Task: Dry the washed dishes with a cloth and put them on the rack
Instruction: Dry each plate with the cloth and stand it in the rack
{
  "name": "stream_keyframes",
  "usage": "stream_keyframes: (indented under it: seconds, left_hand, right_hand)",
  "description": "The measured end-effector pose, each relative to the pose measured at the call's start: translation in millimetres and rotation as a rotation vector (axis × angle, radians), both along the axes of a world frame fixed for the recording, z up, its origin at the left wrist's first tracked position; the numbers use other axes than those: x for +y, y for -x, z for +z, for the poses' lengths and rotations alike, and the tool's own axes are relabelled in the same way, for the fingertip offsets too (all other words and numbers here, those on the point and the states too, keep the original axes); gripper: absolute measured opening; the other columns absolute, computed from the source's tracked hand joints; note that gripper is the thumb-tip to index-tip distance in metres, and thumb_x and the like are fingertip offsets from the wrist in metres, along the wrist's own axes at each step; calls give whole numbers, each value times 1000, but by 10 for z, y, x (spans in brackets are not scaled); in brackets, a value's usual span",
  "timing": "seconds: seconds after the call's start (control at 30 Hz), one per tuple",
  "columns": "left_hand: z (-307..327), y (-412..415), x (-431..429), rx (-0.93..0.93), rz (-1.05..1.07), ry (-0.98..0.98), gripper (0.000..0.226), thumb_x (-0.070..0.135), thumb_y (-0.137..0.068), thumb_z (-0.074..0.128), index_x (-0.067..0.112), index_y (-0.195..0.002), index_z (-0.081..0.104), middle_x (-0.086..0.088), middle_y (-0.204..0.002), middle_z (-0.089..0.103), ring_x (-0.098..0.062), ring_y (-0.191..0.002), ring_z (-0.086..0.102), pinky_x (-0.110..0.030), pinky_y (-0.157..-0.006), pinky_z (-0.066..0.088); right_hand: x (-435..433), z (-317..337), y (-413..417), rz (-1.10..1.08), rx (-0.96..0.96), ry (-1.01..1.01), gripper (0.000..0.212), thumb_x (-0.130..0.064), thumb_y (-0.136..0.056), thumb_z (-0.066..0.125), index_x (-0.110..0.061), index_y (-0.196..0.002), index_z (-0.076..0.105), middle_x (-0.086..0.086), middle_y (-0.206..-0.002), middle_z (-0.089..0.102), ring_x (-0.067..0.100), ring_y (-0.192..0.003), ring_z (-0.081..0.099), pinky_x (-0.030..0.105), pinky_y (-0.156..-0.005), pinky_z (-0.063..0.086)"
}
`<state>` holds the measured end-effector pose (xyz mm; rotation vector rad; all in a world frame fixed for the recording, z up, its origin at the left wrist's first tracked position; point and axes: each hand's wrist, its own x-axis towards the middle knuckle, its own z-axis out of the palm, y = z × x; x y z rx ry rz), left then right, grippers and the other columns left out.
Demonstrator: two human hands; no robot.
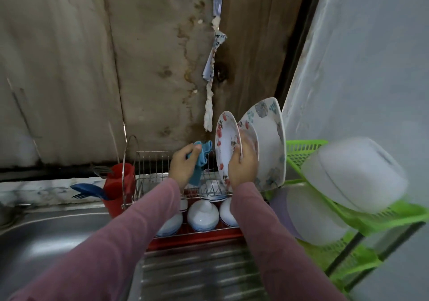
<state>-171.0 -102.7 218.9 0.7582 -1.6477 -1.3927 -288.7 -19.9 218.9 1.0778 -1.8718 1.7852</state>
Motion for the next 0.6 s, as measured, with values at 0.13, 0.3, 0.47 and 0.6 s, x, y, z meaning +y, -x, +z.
stream_keyframes:
  seconds: [0.13, 0.3, 0.47, 0.6]
  left_hand:
    - [-105, 10, -74, 33, 80, -42, 23, 17, -88, 72, 18, -109, 63, 0, -116, 59, -17, -99, 58, -20, -68, 48]
    - [-123, -43, -85, 152, 165, -283, 65, 5, -75, 82, 18, -126, 42, -4, -122, 51, -18, -103, 56, -21, -73, 49]
    - [-164, -113, -74, 173, 175, -302, 57, 2, -78, 78, 20, -125, 50, -8, -128, 54, -24, -110, 58, -38, -91, 55]
    - [-165, -170, 30, 190, 173, -255, 47, 5, -83, 75, 25, -120, 55, -8, -128, 57, -25, -112, 60, -38, -89, 57]
  right_hand:
    - [-93, -140, 63, -6, -40, -104, 45, -4, -98, 47, -16, -140, 56, 6, -140, 57, 27, -132, 50, 50, -112, 38]
    - [-97, -159, 175, 42, -122, -272, 48, -17, -103, 43, -26, -150, 41, 7, -144, 53, 30, -130, 50, 39, -110, 40]
    - [-21, -147, 81, 55, -46, -282, 62, -44, -96, 38, -22, -154, 29, 10, -145, 51, 30, -131, 50, 48, -107, 43]
    - [78, -115, -44, -27, 94, -261, 68, -42, -96, 36, -1, -151, 33, 17, -157, 35, 33, -147, 28, 51, -119, 28]
